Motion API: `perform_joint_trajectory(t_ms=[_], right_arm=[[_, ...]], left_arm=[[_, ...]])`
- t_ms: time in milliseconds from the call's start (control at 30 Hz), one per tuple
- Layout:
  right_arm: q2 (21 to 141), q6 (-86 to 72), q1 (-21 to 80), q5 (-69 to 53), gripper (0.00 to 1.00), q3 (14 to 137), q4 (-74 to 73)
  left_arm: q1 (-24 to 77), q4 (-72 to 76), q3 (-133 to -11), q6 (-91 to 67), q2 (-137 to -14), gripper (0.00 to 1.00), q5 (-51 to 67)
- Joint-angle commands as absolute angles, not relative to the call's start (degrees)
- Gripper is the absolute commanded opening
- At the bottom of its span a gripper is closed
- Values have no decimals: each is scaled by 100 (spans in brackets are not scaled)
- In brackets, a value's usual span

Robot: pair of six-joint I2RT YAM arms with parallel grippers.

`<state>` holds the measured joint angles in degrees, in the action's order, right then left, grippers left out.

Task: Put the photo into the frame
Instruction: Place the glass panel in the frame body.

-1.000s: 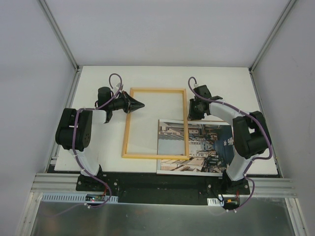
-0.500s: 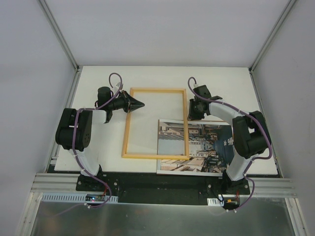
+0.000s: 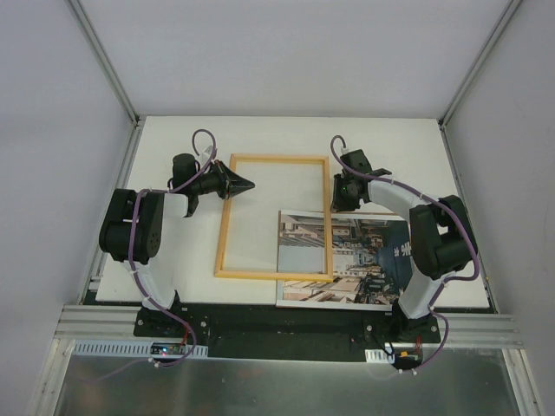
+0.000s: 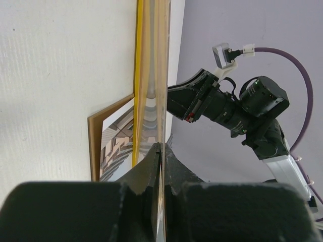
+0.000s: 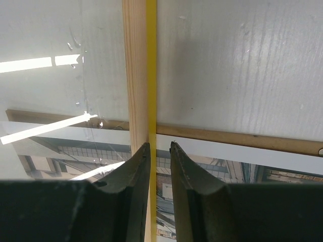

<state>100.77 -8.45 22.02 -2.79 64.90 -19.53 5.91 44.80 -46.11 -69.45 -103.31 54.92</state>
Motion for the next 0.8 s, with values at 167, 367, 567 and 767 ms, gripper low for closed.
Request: perform_joint_trajectory(t_ms=[167,367,567,767], right_arm=[[10116,-765,2259,-141,25,6750,-2074],[10108,-747,2259,-105,25,6759,-2092],[10099,-738,2259,-70,25,6759,-2101],[10064,-738,2259,-53,25,6750,-2109]], left_arm=[[545,4975,-4632,-6882,-10275,0,5528],[536,5080,-4597,-6908,-10257,0,5555],[527,5185,-4579,-6961,-10239,0,5572],[510,5212,-4562,-6978,-10239,0,5572]])
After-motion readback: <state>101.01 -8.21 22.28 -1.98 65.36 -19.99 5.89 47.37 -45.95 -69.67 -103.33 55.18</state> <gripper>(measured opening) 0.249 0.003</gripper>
